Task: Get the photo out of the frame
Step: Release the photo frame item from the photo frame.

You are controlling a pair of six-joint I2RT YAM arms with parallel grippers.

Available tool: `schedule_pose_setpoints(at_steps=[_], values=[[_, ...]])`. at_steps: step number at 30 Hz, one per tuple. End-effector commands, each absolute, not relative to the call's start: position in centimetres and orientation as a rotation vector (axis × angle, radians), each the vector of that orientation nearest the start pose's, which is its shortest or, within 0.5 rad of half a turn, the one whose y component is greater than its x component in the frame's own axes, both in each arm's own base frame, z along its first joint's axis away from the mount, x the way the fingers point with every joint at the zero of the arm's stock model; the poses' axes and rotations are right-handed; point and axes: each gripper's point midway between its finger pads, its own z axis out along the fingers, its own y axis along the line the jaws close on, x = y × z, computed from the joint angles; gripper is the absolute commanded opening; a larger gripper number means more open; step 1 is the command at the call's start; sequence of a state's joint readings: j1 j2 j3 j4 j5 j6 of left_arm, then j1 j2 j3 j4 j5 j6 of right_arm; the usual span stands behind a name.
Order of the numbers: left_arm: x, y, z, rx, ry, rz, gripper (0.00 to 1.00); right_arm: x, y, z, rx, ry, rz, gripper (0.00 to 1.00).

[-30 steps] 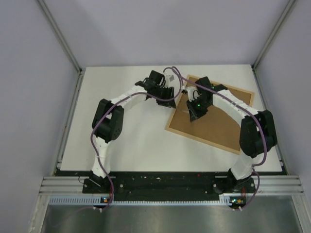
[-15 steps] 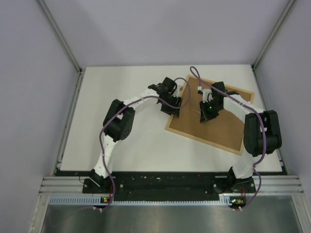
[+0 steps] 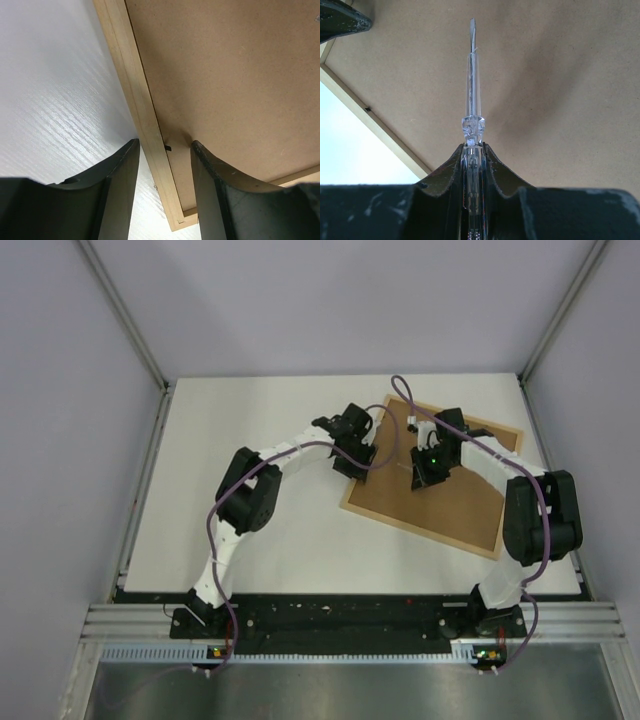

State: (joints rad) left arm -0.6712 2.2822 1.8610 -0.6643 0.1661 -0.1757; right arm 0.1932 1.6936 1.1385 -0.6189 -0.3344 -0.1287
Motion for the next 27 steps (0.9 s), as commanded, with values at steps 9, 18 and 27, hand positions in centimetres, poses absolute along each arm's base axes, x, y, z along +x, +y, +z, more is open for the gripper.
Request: schedule_pose_setpoints(at_steps=[9, 18, 27], values=[[38.9, -34.0, 4.2, 0.756, 2.602, -0.346, 0.33, 33.8, 12.3, 7.6, -0.528, 2.592, 0.497, 0.0], [38.8, -34.6, 5.2, 0.737, 2.586, -0.408, 0.0, 33.6, 12.5, 7.5, -0.536, 2.593, 0.514, 0.0], [38.2, -35.6, 6.1, 0.69, 2.58, -0.545, 0.0, 33.4, 12.6, 6.7, -0.537, 2.616, 0.533, 0.0]])
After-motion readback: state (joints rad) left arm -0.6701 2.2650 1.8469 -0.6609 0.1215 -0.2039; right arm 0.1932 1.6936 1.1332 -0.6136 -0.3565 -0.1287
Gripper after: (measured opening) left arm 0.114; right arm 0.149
